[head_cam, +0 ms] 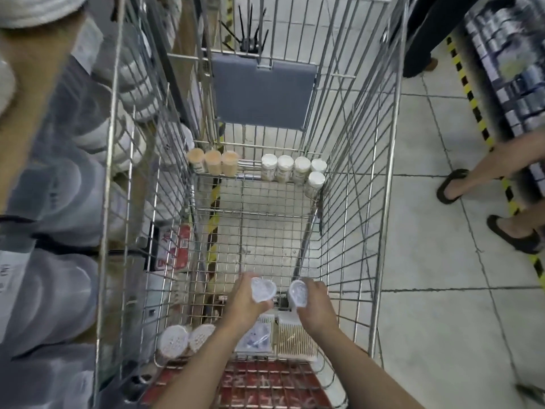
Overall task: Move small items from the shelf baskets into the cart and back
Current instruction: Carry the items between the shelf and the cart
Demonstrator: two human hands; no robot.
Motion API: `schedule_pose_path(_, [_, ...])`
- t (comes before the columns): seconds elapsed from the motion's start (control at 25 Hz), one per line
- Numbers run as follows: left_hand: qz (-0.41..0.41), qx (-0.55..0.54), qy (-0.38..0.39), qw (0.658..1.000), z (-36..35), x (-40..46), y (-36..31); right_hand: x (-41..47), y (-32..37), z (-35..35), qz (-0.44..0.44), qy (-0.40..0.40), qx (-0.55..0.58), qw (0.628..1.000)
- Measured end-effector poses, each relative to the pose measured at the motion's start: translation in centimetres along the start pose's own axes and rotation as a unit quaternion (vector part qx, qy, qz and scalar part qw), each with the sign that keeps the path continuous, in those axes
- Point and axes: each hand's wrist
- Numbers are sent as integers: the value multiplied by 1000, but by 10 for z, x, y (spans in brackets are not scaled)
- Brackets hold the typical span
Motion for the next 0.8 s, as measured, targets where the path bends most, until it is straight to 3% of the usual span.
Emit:
schedule_pose_path(0.32, [-17,67,8,998,-40,27,3,15,-19,-20,-34,15,-51,998])
schedule_pose_path(0.8, [-20,60,61,996,-32,39,11,9,-19,-16,1,-8,-85,996])
Point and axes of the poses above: each hand's wrist, its own x-axis towards the middle knuckle, its own z-axis out of the back of the hand, y = z × x, and after that the axes turned 10 degrees about x, right-handed
